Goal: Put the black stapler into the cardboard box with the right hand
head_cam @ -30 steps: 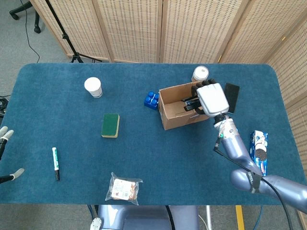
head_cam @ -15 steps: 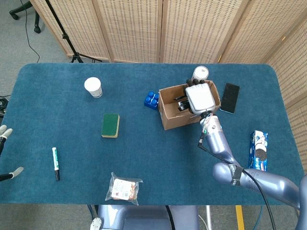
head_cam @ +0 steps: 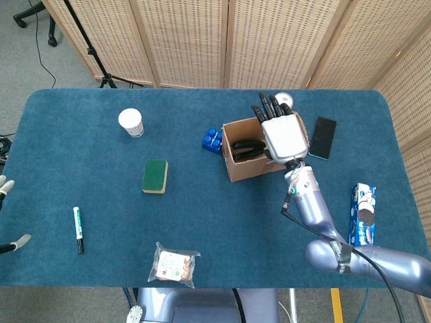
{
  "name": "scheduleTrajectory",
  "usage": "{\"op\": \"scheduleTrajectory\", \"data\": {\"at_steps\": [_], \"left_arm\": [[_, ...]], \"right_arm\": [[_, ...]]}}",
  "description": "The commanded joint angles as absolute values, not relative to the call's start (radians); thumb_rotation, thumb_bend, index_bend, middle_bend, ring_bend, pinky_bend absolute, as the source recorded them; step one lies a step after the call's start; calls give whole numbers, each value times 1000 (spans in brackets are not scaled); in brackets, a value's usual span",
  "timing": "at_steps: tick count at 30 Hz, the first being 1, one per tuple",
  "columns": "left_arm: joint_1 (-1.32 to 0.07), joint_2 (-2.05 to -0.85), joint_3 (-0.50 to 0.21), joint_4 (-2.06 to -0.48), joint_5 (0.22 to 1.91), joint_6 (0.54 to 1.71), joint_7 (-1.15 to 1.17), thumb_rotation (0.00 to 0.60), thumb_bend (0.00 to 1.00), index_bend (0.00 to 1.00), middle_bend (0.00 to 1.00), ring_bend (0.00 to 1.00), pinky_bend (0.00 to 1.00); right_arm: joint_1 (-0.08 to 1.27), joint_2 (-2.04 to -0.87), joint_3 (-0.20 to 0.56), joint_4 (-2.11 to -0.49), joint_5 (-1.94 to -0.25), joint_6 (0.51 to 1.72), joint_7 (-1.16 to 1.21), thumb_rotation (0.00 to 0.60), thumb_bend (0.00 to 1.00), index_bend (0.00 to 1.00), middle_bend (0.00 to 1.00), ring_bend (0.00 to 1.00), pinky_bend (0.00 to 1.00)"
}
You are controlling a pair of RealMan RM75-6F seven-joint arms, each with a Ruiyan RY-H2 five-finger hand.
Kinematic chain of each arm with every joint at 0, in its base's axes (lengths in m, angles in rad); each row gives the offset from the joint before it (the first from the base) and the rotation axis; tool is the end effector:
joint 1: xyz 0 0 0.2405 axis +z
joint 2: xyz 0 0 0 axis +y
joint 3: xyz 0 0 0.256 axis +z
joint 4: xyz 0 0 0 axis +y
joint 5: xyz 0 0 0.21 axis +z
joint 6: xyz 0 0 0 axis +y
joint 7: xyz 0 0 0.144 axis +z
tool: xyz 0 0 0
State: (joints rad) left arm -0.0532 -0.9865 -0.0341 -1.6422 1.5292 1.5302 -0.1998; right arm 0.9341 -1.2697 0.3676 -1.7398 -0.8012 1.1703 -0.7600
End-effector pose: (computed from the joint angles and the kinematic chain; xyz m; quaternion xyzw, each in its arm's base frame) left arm -0.3134 0.1679 0.2008 -0.5709 -0.4091 -0.4238 0.5720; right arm -0.0595 -0.3979 0.1152 0.6827 -0.2361 0.3989 0.5648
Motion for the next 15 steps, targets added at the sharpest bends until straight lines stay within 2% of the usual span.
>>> {"op": "scheduleTrajectory", "data": {"at_steps": [1, 3, 5, 11, 15], "left_arm": [[-53, -989, -35, -1637, 1530, 1532, -202, 600, 0, 0, 0, 0, 0], [-54, -992, -35, -1633, 1531, 1532, -202, 600, 0, 0, 0, 0, 0], [-56, -996, -35, -1628, 1534, 1531, -201, 600, 0, 0, 0, 0, 0], [-54, -1010, -36, -1623, 1536, 1537, -189, 600, 0, 0, 0, 0, 0], [-54, -1018, -36, -1622, 1535, 1538, -171, 600, 0, 0, 0, 0, 0]], "right_arm": [[800, -1181, 305, -1844, -1035, 1313, -626, 600, 122, 120, 0, 0, 164], [742, -1170, 263, -1844, -1133, 1364, -549, 600, 31, 120, 0, 0, 160], [665, -1160, 195, -1822, -1242, 1420, -458, 600, 0, 120, 0, 0, 160], [486, -1150, 29, -1711, -1441, 1519, -204, 600, 0, 120, 0, 0, 90], [403, -1158, -29, -1653, -1513, 1585, -110, 600, 0, 120, 0, 0, 23]]}}
